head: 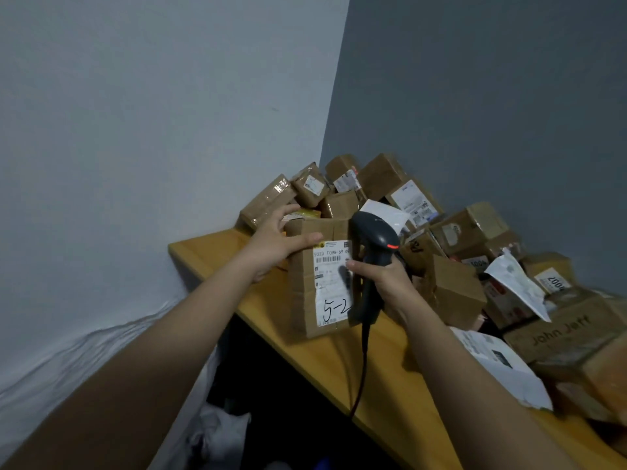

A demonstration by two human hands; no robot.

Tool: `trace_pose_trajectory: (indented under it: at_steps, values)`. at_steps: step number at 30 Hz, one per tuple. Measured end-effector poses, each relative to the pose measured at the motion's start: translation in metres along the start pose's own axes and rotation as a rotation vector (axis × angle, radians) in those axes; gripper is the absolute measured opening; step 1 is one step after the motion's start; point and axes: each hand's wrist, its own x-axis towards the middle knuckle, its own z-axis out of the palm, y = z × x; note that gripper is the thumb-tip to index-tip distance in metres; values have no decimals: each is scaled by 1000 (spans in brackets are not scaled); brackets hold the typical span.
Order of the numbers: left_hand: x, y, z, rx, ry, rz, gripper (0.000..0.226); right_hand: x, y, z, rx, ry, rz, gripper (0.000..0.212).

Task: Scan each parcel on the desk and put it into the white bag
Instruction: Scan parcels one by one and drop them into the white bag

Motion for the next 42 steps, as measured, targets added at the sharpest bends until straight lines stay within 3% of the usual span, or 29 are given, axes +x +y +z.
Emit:
trace_pose_trajectory:
  at_steps: [2, 5, 7, 11, 13, 17, 21, 24, 35, 42]
  values:
    - [-13, -18, 10, -73, 39, -46, 94, -1, 12, 3, -29, 35, 40, 41]
    - [-25, -44, 24, -209, 140, -131, 65, -2, 28, 9, -47, 43, 108, 42]
    - [-29, -56, 27, -173, 120, -187, 80, -1, 34, 13, -31, 54, 138, 42]
    - [-35, -75, 29, -6, -151, -258, 128, -1, 35, 16, -17, 65, 123, 39]
    - [-34, -82, 27, 44, -177, -234, 135, -5, 31, 15, -58, 69, 101, 36]
    - [-31, -83, 24, -7, -11, -192, 115, -27, 21, -1, -217, 111, 32, 14]
    - [-30, -85, 23, 11, 51, -146, 103, -69, 19, -16, -398, -36, 107, 16]
    - [-30, -86, 25, 6, 68, -101, 98, -88, 27, -17, -499, -30, 108, 12]
    - [-37, -85, 31, 32, 76, -60, 90, -96, 27, -8, -528, -41, 83, 7]
    - [-39, -89, 18, -7, 129, -66, 94, -96, 30, 1, -453, -48, 54, 21]
